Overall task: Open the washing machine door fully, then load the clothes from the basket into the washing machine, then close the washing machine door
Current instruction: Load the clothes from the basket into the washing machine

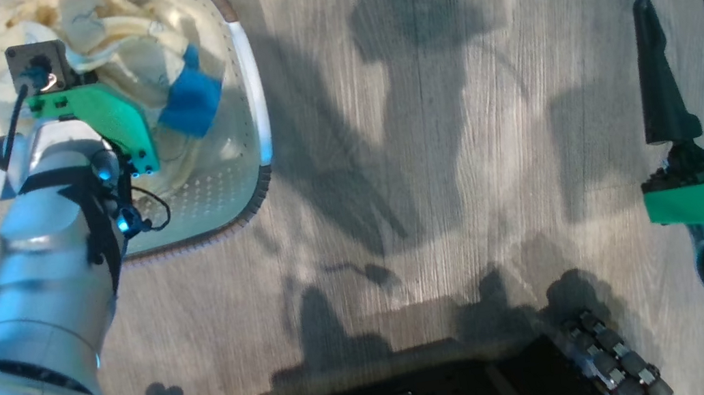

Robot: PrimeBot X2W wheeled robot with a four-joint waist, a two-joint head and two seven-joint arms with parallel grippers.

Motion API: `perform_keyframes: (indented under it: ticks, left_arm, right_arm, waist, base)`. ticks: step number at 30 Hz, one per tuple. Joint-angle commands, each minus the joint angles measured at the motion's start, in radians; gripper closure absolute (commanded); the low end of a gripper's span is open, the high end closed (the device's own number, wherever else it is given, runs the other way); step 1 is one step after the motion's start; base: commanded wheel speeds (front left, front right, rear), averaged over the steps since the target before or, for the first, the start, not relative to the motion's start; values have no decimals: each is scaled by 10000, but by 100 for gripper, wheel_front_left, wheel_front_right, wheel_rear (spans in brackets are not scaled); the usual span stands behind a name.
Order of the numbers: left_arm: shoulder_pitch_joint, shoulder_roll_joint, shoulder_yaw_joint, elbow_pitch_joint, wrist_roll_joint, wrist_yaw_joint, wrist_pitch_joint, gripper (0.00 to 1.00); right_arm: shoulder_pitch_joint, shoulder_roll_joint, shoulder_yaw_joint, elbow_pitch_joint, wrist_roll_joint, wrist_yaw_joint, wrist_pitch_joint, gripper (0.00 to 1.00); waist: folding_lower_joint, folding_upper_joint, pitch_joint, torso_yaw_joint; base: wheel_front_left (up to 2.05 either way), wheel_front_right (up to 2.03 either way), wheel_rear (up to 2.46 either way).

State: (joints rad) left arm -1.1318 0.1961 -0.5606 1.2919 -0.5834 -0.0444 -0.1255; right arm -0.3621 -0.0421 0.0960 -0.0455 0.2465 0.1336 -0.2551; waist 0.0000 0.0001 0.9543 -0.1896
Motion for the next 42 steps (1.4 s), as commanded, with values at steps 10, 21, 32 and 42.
perform_keyframes:
  ticks: [10, 21, 32, 42]
  left_arm:
    - [451, 39, -8, -76, -41, -132, -1082, 100]
    - [1791, 156, 525, -2205, 188, 276, -1359, 100]
    - [3811, 322, 1424, -4989, 1006, 851, -1361, 100]
    - [5892, 378, 2084, -7402, 1748, 1321, -1362, 100]
  right_arm:
    - [437, -81, -203, -136, -156, -29, -66, 0]
    - [920, -81, -517, 95, -459, -29, -66, 0]
    - [1467, -149, -697, 454, -655, -29, -66, 0]
    - [2255, -165, -696, 879, -775, -29, -26, 0]
  waist:
    - [0, -1, -1000, 423]
    - [0, -1, -2451, 890]
    - [0, -1, -3983, 1197]
    - [0, -1, -5890, 1437]
  base:
    - [0, 0, 0]
    - [0, 0, 0]
    - [0, 0, 0]
    - [0, 0, 0]
